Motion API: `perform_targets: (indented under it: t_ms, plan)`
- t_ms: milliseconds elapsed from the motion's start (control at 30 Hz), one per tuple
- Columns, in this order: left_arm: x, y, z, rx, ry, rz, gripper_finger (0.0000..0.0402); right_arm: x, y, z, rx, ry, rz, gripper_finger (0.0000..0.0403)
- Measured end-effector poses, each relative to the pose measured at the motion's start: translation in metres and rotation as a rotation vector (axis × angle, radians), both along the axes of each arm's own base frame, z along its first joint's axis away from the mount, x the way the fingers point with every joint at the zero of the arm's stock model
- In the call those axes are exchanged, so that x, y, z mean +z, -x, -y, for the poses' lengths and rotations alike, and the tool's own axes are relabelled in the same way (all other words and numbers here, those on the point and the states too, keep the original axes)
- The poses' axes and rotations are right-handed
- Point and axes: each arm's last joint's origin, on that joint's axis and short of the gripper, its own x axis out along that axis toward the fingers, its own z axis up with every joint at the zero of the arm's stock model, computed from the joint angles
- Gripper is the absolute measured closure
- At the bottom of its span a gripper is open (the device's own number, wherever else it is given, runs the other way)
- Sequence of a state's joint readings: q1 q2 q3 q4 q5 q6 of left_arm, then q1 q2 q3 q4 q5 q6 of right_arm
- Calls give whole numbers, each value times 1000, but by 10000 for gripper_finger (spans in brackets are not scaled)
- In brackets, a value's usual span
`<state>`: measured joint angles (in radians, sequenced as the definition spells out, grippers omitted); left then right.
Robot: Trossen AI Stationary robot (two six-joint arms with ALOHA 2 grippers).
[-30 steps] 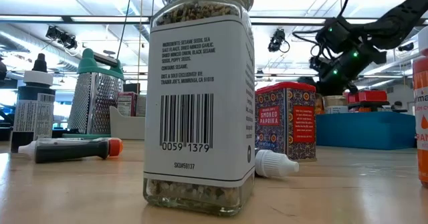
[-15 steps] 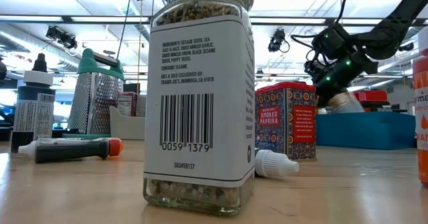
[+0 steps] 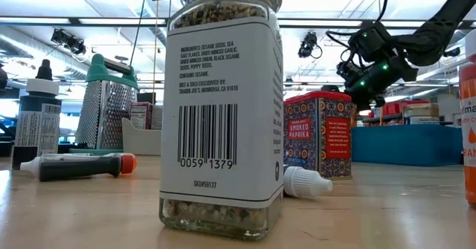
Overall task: Pick & Place Kitchen Items
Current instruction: Put the red seasoning can into the blue bin
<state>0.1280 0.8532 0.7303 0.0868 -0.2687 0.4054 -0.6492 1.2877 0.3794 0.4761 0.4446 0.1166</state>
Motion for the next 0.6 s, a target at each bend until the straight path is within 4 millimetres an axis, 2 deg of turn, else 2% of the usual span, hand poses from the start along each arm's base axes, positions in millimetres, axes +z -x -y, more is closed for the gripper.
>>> perform_targets:
  t_ms: [167,333,467,600]
  plan:
    - [0,0,0,0,-1,0,85,13,-5,-5,60,73,51,115]
    - [0,0,0,0,2,1,85,36,-10,-16,157,221,104,114]
    - [0,0,0,0,4,2,85,55,-18,-31,380,327,211,114]
    - [0,0,0,0,4,2,85,67,-28,-55,691,404,286,114]
